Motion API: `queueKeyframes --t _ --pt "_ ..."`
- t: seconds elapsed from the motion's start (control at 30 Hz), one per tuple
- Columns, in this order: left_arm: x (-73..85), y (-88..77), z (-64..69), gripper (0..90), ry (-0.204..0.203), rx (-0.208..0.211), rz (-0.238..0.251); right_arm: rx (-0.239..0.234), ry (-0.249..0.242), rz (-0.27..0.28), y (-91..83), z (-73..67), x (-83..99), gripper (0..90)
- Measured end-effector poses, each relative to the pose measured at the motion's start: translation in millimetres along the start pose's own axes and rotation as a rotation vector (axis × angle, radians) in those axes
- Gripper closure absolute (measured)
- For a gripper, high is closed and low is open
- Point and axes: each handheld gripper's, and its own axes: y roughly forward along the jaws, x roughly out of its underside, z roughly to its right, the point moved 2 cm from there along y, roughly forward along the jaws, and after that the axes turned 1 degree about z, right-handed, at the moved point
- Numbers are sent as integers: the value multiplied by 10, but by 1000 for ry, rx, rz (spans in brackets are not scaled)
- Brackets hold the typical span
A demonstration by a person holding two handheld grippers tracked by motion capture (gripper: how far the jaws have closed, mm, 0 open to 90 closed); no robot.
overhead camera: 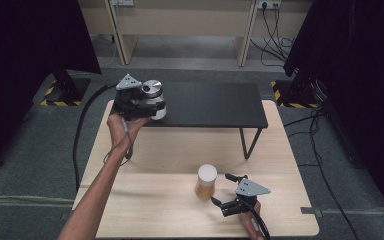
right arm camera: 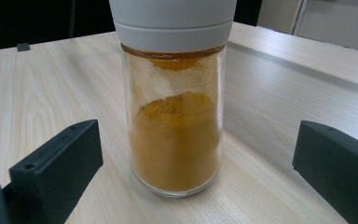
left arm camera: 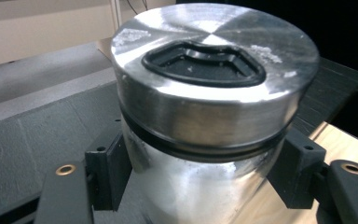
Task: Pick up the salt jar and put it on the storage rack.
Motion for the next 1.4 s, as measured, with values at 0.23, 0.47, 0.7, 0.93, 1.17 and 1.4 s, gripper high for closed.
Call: queueKeyframes --t 0.23,0.47,0.7,0.93,1.17,1.4 --pt "-55 139 -7 314 7 -43 -15 -4 1 -2 2 1 -3 15" --pt "-90 245 -64 314 -3 -82 -26 -6 1 -1 2 7 -2 15" --pt "-93 341 -80 314 -6 -101 -40 -5 1 1 0 6 0 15" --pt "-27 401 -127 314 -24 -117 -36 -10 4 2 -1 15 1 15" --pt "-9 408 -123 312 -16 -116 -29 -7 0 2 1 8 1 15" --pt "-4 406 -182 232 -43 -87 -32 -6 -2 -2 2 1 -4 15"
